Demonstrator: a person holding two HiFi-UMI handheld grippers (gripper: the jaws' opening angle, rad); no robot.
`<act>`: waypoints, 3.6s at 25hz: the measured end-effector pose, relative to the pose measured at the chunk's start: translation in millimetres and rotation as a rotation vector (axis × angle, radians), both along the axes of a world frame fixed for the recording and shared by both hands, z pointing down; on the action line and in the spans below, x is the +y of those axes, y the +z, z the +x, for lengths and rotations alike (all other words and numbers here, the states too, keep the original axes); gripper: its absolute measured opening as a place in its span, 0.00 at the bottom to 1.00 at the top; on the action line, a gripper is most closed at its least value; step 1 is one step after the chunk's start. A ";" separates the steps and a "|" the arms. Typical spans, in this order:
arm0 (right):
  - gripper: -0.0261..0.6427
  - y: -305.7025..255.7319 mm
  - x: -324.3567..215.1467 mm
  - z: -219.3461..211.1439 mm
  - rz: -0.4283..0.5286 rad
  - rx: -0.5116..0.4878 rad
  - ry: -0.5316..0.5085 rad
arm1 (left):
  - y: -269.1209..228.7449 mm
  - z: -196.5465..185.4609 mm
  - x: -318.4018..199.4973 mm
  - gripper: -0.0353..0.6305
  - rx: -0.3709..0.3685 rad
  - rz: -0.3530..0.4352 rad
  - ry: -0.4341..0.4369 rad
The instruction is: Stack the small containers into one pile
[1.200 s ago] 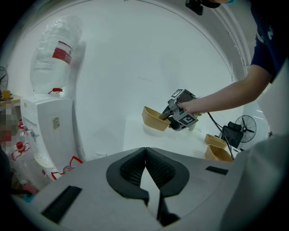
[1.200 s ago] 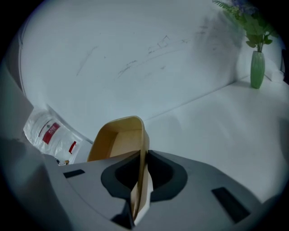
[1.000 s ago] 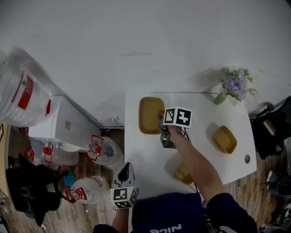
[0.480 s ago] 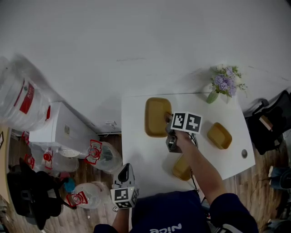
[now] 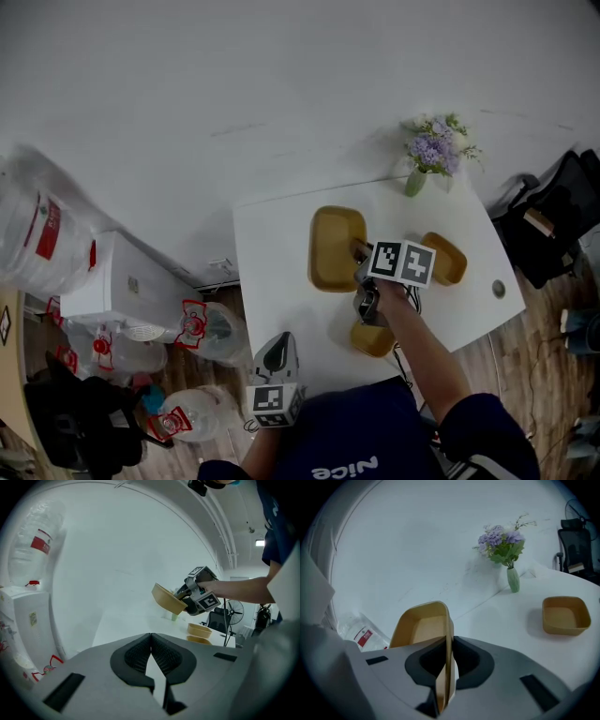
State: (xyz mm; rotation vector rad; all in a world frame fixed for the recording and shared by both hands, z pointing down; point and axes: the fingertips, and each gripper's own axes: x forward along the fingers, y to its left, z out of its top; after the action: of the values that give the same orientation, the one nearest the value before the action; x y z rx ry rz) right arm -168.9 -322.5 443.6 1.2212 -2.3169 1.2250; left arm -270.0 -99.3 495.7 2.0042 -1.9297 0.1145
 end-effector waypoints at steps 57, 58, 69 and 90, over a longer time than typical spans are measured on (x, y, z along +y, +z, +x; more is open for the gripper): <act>0.13 122.7 140.0 181.8 -0.286 0.060 0.454 | 13.8 95.9 1.5 0.08 0.001 -0.032 0.181; 0.13 124.0 139.8 181.5 -0.292 0.059 0.457 | 14.3 96.4 0.2 0.08 0.002 -0.033 0.183; 0.13 130.7 138.0 174.6 -0.304 0.062 0.436 | 21.4 95.0 -5.9 0.08 0.001 -0.046 0.178; 0.13 128.3 138.9 179.0 -0.295 0.061 0.456 | 27.2 99.8 -18.3 0.08 0.004 -0.048 0.206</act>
State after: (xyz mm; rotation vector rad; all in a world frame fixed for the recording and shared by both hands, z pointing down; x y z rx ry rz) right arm 10.1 -183.6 571.9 1.6957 -1.7813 1.5747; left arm -170.2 -117.7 523.0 2.1643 -1.6965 0.2068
